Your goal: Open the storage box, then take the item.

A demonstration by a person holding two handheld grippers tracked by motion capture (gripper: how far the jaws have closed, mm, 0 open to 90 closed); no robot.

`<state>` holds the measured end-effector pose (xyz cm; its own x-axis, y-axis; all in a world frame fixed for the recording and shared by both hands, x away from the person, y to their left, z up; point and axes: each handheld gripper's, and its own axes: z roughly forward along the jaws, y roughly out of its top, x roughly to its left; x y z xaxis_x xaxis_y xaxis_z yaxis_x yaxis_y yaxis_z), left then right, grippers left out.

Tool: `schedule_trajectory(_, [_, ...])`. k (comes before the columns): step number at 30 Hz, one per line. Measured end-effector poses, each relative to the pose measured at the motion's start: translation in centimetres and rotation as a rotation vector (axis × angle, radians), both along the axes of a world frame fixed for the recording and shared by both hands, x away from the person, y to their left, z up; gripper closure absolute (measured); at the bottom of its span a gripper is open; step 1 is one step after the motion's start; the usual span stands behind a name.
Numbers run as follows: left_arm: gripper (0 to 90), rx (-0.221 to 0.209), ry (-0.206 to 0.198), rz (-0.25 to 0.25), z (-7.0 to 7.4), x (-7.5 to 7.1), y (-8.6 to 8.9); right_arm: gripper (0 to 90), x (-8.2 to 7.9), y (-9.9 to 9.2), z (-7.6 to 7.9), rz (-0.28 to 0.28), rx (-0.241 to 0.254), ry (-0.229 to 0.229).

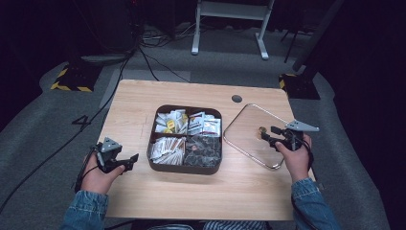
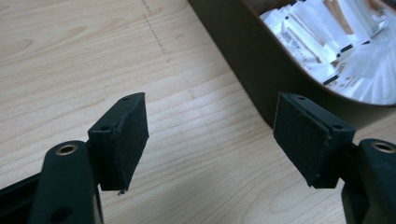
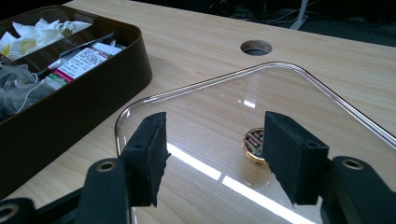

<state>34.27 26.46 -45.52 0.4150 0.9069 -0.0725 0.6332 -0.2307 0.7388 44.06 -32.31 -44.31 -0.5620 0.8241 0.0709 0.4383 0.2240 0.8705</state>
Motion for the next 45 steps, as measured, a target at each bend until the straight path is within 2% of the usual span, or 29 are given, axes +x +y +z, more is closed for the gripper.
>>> schedule_trajectory(3, [26.7, -0.004, -0.001, 0.014, 0.3, 0.1, -0.1, 40.9, -0.2, -0.3, 0.1, -0.005, 0.008, 0.0])
schedule_trajectory(6, [27.2, -0.028, 0.01, 0.022, 0.6, 0.1, -0.3, 42.3, -0.3, -0.6, 0.2, -0.01, 0.017, 0.0])
schedule_trajectory(15, [32.6, -0.046, -0.042, -0.054, 2.5, 0.8, -2.5, 42.8, -1.6, -1.2, 0.2, -0.016, 0.016, 0.006])
schedule_trajectory(17, [35.0, -0.056, -0.043, -0.077, 2.9, 1.0, -3.1, 42.8, -1.9, -1.6, 0.1, -0.024, 0.016, 0.009])
schedule_trajectory(21, [35.7, -0.064, -0.06, -0.117, 3.5, 1.5, -4.1, 42.8, -2.7, -2.4, 0.1, -0.049, 0.026, 0.008])
schedule_trajectory(25, [35.8, -0.069, -0.077, -0.136, 4.0, 1.9, -4.9, 42.8, -3.0, -2.6, 0.2, -0.054, 0.023, 0.002])
schedule_trajectory(32, [37.9, -0.07, -0.063, -0.159, 3.9, 2.8, -6.1, 42.7, -3.4, -1.7, -0.1, -0.032, 0.008, 0.019])
schedule_trajectory(34, [41.8, -0.07, -0.041, -0.154, 3.9, 3.1, -6.4, 42.7, -3.4, -1.5, -0.2, -0.027, 0.003, 0.022])
schedule_trajectory(39, [49.5, -0.024, -0.004, -0.138, 3.3, 3.8, -7.2, 42.6, -3.4, -0.9, -0.4, -0.011, -0.007, 0.026])
schedule_trajectory(45, [56.0, -0.003, 0.046, -0.122, 2.1, 4.5, -7.8, 42.5, -3.4, -0.5, -0.3, 0.003, -0.014, 0.025])
